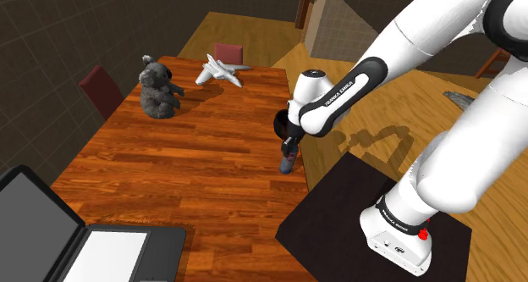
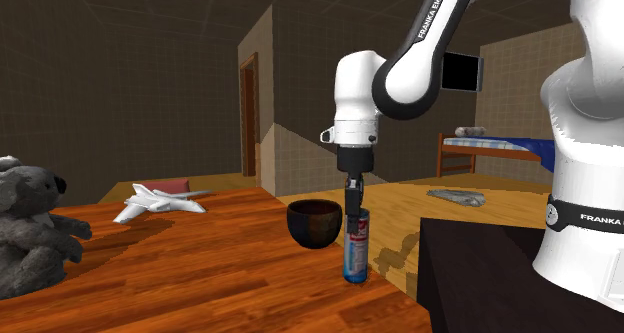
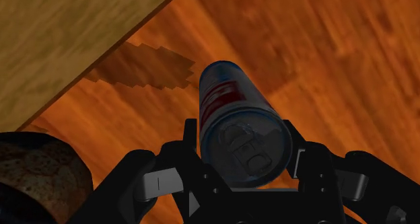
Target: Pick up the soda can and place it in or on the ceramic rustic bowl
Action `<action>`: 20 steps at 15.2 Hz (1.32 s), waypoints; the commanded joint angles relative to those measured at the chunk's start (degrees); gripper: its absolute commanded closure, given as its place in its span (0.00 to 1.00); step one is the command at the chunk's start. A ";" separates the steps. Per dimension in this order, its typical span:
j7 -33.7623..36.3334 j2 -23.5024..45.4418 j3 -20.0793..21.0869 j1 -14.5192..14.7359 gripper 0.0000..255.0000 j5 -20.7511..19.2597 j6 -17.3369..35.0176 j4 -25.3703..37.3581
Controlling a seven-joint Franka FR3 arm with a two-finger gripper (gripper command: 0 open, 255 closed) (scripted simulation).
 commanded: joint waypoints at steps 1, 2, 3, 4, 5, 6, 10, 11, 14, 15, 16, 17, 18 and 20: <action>0.00 -2.17 0.00 0.00 1.00 0.02 -1.99 -0.20; 0.00 -3.11 0.00 0.00 1.00 0.02 -2.95 -0.17; 0.01 -4.04 0.00 0.00 1.00 0.02 -3.92 -0.13; 0.01 -4.95 0.00 0.00 1.00 0.02 -4.89 -0.08; 0.01 -5.85 0.00 0.00 1.00 0.02 -5.86 0.00; 0.01 -6.73 0.00 0.00 1.00 0.02 -6.84 0.09; 0.03 -10.12 -0.01 0.00 1.00 0.02 -10.73 0.60; 0.03 -10.93 -0.01 0.00 1.00 0.02 -11.71 0.77; 0.04 -13.25 -0.02 0.00 1.00 0.01 -14.62 1.36; 0.04 -13.99 -0.02 0.00 1.00 0.01 -15.59 1.59; 0.05 -14.71 -0.03 0.00 1.00 0.01 -16.55 1.83; 0.05 -15.41 -0.03 0.00 1.00 0.00 -17.52 2.09; 0.05 -16.10 -0.03 0.00 1.00 0.00 -18.47 2.36; 0.06 -17.42 -0.04 0.00 1.00 -0.01 -20.38 2.95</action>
